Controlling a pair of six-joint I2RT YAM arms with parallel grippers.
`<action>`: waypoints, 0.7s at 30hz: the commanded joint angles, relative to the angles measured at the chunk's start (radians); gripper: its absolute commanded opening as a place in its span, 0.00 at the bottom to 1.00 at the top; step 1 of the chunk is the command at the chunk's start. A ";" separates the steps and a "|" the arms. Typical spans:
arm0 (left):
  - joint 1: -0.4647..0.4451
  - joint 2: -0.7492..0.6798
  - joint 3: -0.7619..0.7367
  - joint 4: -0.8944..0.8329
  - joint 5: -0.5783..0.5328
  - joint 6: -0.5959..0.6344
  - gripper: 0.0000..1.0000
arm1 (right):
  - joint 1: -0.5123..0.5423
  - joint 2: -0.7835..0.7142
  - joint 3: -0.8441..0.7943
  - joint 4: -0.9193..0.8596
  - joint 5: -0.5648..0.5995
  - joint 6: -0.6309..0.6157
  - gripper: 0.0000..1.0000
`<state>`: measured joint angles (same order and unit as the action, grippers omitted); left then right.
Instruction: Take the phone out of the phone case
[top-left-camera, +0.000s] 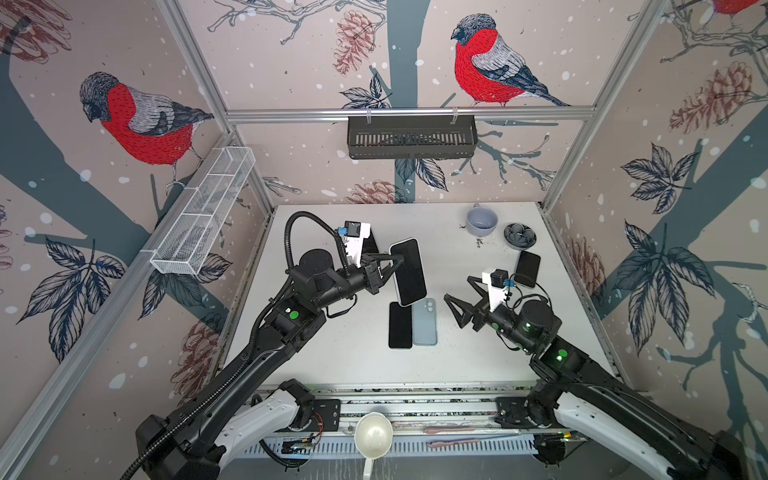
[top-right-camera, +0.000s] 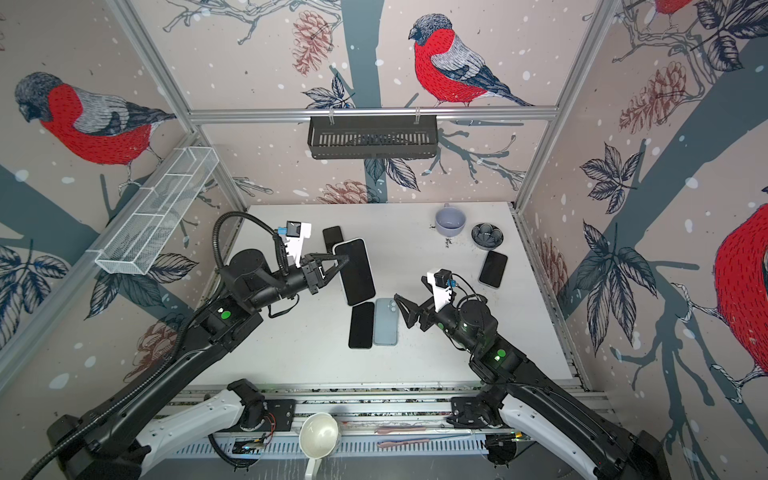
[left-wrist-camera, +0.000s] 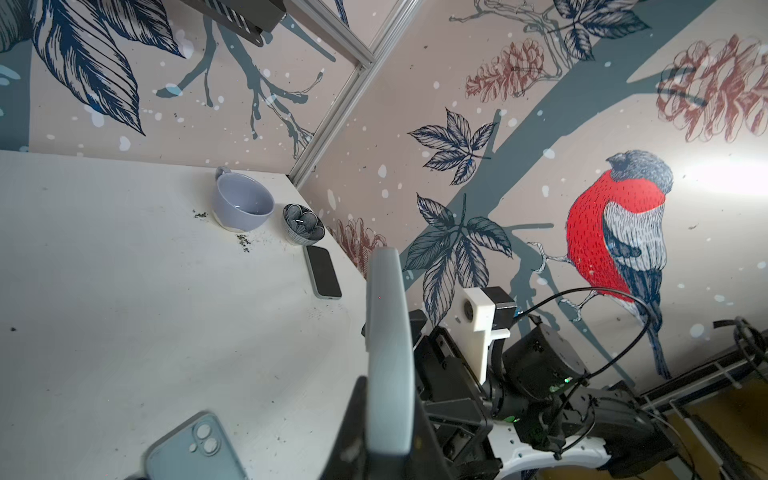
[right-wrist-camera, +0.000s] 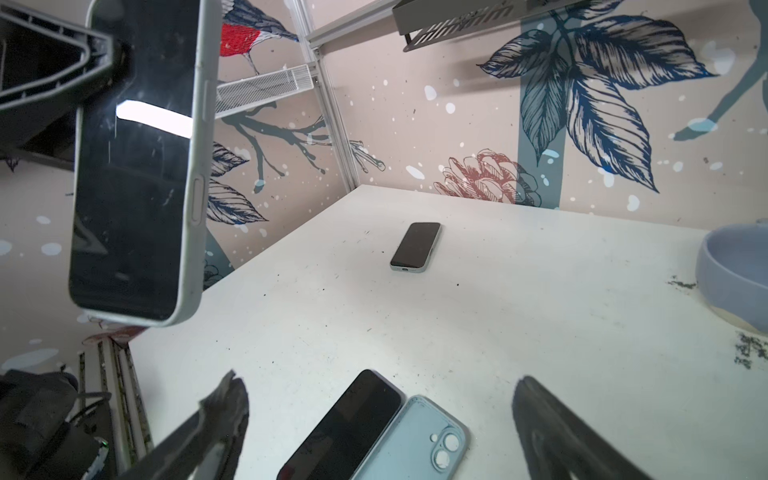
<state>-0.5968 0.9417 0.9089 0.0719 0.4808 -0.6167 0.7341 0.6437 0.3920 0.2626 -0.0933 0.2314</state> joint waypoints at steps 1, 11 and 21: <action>0.007 0.001 0.024 -0.044 0.053 0.174 0.00 | 0.000 0.001 -0.012 0.073 -0.074 -0.120 0.99; 0.008 -0.056 -0.047 0.072 0.330 0.357 0.00 | -0.024 0.137 0.162 -0.129 -0.293 -0.441 0.98; 0.008 -0.105 -0.089 0.126 0.384 0.415 0.00 | -0.076 0.241 0.288 -0.308 -0.560 -0.654 0.89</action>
<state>-0.5915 0.8429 0.8246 0.0944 0.8276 -0.2359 0.6594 0.8722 0.6559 0.0208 -0.5381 -0.3271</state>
